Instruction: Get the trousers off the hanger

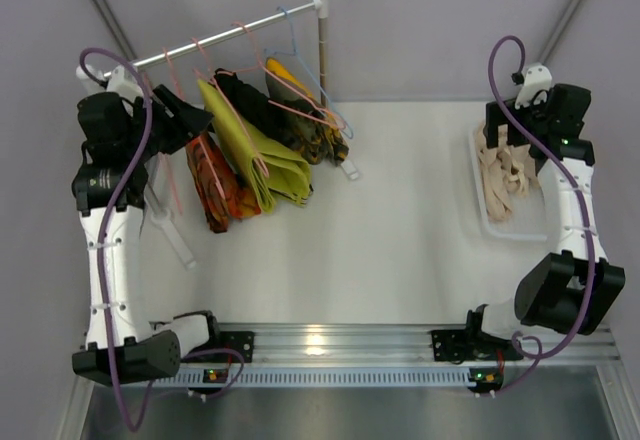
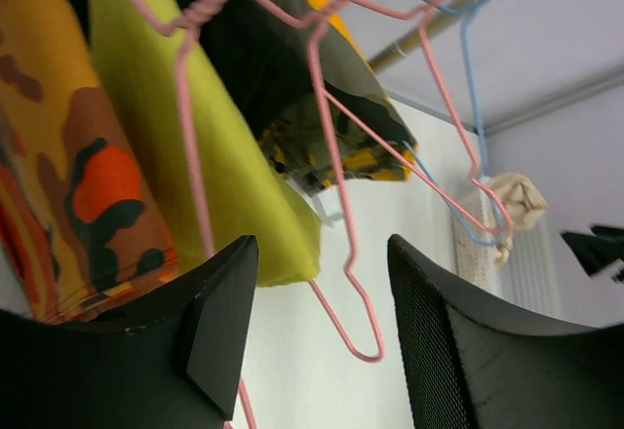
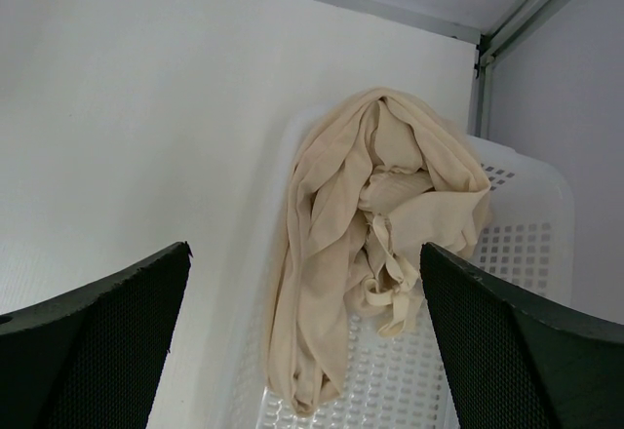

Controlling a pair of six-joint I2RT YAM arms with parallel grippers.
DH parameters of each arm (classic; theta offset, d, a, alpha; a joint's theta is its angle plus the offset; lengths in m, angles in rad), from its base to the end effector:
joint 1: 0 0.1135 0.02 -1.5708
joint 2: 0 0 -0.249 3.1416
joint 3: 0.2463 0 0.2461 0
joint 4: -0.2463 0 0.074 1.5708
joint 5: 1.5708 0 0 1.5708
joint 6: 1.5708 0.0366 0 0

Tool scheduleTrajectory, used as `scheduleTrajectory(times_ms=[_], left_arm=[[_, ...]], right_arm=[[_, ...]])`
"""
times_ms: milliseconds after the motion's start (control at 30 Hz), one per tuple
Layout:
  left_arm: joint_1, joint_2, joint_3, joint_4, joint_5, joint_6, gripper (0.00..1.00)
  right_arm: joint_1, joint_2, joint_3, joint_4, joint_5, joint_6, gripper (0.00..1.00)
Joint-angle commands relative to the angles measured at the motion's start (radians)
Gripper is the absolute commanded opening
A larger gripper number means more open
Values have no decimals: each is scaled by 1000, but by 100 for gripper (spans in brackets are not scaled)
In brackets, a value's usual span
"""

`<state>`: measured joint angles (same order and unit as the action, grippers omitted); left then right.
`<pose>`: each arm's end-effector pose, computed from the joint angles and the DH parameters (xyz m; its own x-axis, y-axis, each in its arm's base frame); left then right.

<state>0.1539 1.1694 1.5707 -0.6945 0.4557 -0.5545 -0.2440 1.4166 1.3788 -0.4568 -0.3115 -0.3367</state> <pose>0.2211 0.0180 0.4603 -0.3895 -0.5389 -0.7469 0.0866 0.7860 -0.6122 0.3116 -0.0660 0.3588 -0.4242 -0.2184 -0.8788 -0.1822 0.9712 -0.1535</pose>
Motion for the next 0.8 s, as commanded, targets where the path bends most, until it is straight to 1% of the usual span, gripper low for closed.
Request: scheduleTrajectory(times_ms=[0,67,200,333,433,533,767], left_arm=[[-8,3,-37,110,-221,-11,60],[-8,12,-44,144,-258,-19,57],[-16,9,-70,207,-325,-22,56],[-20,42,-80,237,-289,-24,54],[-34,62,-109,297,-259,-12,52],[-37,78,-146,351,-232,-19,46],[-62,102,-202,433,-255,-50,45]], right_arm=[[15,-50,-7,50,-6,2,100],[15,-50,-14,49,-5,-1,99],[15,-47,-21,55,-5,-2,100],[15,-38,-24,61,-9,11,99],[15,-33,-26,64,-9,16,100],[15,-30,-26,64,-9,10,100],[15,-31,-32,66,-6,5,100]])
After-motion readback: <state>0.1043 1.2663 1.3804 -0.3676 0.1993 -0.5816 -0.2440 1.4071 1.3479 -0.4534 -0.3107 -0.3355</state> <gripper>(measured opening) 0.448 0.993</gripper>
